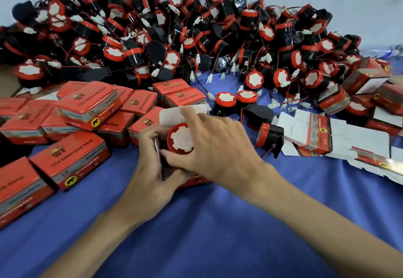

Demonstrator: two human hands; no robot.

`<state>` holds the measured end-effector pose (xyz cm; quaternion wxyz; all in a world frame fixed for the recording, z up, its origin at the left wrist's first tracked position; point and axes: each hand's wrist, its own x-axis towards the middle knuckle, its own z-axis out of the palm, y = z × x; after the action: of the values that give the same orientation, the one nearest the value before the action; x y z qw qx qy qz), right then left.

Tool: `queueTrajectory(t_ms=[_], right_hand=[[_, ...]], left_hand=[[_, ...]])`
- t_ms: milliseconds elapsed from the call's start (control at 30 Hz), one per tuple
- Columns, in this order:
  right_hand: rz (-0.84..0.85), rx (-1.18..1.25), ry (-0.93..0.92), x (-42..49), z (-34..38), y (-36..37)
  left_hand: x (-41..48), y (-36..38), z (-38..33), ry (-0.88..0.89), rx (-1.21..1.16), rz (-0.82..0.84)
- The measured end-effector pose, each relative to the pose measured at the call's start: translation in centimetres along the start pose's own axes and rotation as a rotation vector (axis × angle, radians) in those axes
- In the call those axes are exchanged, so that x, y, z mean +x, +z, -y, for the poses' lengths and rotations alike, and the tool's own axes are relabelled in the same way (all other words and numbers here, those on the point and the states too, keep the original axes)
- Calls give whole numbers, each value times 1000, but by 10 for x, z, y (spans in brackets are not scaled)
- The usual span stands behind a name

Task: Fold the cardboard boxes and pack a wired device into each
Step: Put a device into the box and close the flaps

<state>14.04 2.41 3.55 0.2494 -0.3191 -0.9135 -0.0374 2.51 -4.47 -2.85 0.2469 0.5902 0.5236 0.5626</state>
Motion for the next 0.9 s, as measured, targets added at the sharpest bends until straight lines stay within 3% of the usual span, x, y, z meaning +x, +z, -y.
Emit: queueTrajectory(t_ms=[233,433,533,633,767,900], right_hand=[[-126,-121,-4,-16,6,9],[41,-332,21,-17,7,6],[112,-275,-61,-29,4,3],[243,-286,-8,-34,0,-4],[233,-335,115,-38,-1,-6],[148,-349,61,-49,-7,-1]], left_hand=[[3,-10,12,171,247,38],[5,-16,13,193,333,2],[4,-14,12,208,319,-1],[5,-13,11,227,342,6],[4,-13,11,205,323,6],[5,-15,12,200,334,3]])
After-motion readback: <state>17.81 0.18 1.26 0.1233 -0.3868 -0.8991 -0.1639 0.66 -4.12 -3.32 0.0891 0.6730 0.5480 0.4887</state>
